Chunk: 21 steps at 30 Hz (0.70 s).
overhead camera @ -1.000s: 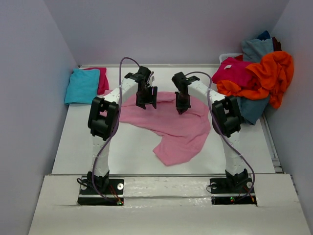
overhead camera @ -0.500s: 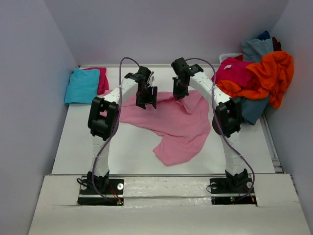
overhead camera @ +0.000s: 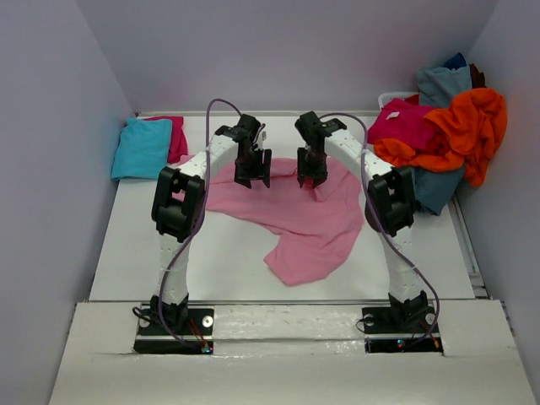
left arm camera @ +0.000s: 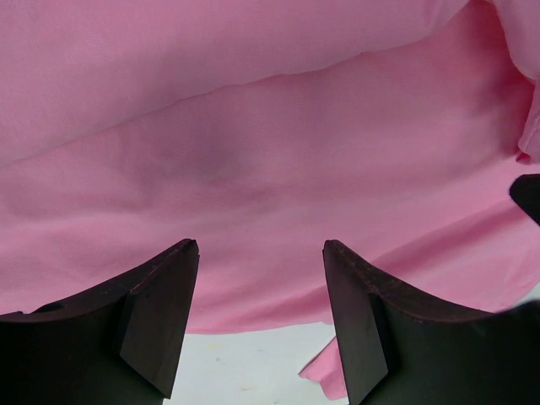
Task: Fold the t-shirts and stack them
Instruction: Smooth out the 1/3-folded T-shirt at the center of the board.
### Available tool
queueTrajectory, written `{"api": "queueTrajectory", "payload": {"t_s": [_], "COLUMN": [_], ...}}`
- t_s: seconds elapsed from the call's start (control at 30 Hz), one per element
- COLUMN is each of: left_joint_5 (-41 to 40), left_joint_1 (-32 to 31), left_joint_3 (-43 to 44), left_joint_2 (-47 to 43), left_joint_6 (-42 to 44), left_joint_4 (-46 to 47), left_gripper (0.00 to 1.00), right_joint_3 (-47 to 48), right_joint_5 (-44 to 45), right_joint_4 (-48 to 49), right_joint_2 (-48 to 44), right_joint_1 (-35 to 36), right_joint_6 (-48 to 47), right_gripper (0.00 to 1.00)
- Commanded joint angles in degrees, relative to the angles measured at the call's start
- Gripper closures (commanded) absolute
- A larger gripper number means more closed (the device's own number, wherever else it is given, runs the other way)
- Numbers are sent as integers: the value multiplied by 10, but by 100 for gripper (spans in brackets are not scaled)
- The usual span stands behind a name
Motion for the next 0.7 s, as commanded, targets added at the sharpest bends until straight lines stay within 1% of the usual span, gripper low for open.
{"api": "queueTrajectory", "payload": {"t_s": [0.0,0.1,0.2,0.37,0.4,0.5,0.67], "left_joint_5": [9,15,19,28,28,33,31], "left_joint_1": [-3,-3,-8,-26,-26,-31,-31], "left_joint_3": [-3,-3,0,31,36,46,39], "left_joint_2": [-31,-29,-27,-5,-1,7,3], "left_joint_6": [5,4,5,4,5,5,8], "left_joint_4": [-1,-1,4,0,-2,-5,-3], "left_gripper": [27,27,27,27,27,27,27], "right_joint_3": [-23,-39,-62,-146,-146,-187,-211], "right_joint_5": [6,18,31,57,61,70,52], "right_joint_4": [-6,-1,-2,20,20,29,68], "right_joint_2": [-13,-43,-74,-127,-130,-132,-117], "right_joint_1": [6,6,6,6,6,6,6], "right_joint_6": [-7,-3,9,34,34,45,44], "right_gripper": [44,39,39,41,41,45,47]}}
